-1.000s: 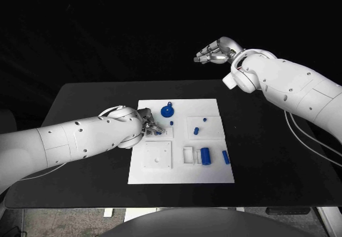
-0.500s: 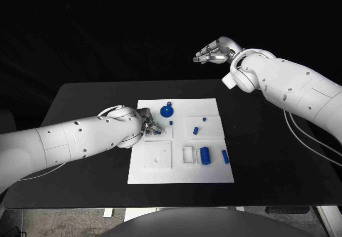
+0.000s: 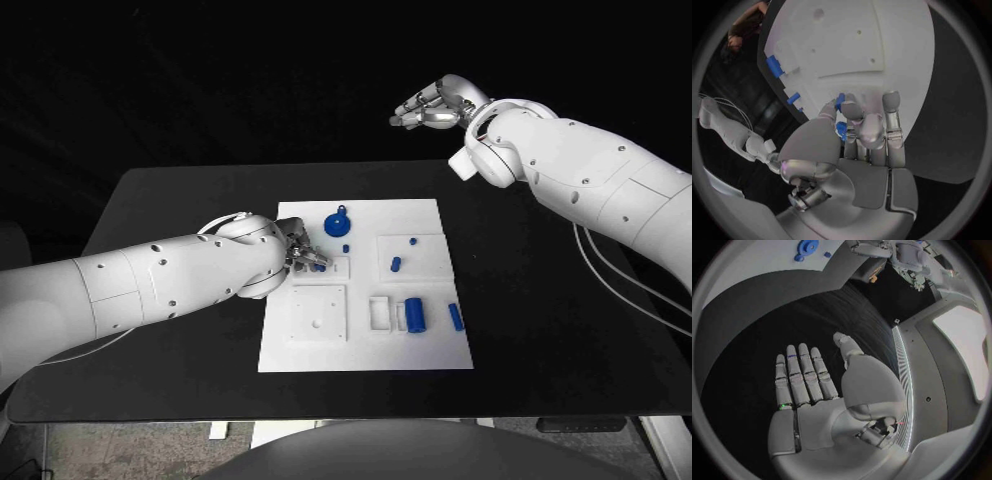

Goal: Assemble the parts on the task board

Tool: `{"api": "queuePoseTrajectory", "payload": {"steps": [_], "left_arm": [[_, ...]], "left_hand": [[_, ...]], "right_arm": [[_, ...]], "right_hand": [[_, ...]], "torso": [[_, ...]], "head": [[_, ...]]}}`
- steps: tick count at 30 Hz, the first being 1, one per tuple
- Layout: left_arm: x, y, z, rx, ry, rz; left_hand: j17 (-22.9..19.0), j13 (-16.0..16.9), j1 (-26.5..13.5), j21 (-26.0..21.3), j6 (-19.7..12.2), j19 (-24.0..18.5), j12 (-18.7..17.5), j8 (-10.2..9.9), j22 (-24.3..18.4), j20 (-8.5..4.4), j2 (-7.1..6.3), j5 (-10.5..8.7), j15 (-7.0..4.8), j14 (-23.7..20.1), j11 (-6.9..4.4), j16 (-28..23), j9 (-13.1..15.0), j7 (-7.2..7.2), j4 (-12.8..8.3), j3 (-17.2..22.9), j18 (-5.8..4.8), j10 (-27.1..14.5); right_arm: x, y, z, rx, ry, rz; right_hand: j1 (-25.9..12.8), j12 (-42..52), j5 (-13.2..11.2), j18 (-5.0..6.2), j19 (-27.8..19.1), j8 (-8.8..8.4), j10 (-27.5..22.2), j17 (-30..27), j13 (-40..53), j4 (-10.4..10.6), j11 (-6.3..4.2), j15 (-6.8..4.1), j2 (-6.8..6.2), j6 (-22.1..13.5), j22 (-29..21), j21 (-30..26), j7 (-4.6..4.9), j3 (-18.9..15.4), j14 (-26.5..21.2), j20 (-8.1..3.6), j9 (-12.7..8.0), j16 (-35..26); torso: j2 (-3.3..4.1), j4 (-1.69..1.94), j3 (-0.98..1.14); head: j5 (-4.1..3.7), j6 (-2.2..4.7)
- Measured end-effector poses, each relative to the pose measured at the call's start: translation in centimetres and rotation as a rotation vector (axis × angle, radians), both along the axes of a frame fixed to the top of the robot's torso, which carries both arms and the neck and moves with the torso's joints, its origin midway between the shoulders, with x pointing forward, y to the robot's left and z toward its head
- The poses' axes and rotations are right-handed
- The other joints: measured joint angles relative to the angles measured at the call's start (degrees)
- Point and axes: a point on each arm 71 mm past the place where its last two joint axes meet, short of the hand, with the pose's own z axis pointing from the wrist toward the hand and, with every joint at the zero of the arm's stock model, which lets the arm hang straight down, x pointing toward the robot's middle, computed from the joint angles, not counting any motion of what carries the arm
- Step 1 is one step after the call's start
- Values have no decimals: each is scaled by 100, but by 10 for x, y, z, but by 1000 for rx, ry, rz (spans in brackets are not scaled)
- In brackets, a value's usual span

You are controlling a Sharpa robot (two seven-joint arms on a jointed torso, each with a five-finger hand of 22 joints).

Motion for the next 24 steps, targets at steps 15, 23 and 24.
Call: {"api": "queuePoseTrajectory", "payload": {"steps": [15,23,24], "left_arm": [[-1,-1,-1,3,13,-7],[-1,-2,-1,4,16,-9],[-1,-2,-1,4,16,-9]], "left_hand": [[2,-1,6,0,0,0,0,0,-1,0,-110,-119,0,0,1,0,-6,0,80,1,0,0],[3,-2,-41,0,0,0,0,1,-2,0,-243,-210,0,0,1,0,-9,0,265,76,0,1],[2,-3,-83,0,0,0,0,1,-2,0,-284,-263,0,0,1,0,-9,0,329,87,0,1]], "right_arm": [[0,0,-1,-1,2,1],[0,0,-2,-1,5,1],[0,0,-2,-1,5,1]], "right_hand": [[0,0,0,0,0,0,0,1,0,0,0,0,0,0,0,0,0,0,0,0,0,0],[7,0,0,0,-21,0,0,1,0,0,0,2,7,1,-1,0,-1,0,-60,-13,0,0],[17,0,0,1,-53,0,-2,0,0,0,1,14,17,1,-6,0,-1,0,-74,-9,0,0]], "torso": [[-5,0,2],[-5,1,2],[-5,2,2]], "head": [[-12,-18],[-22,-20],[-24,-19]]}}
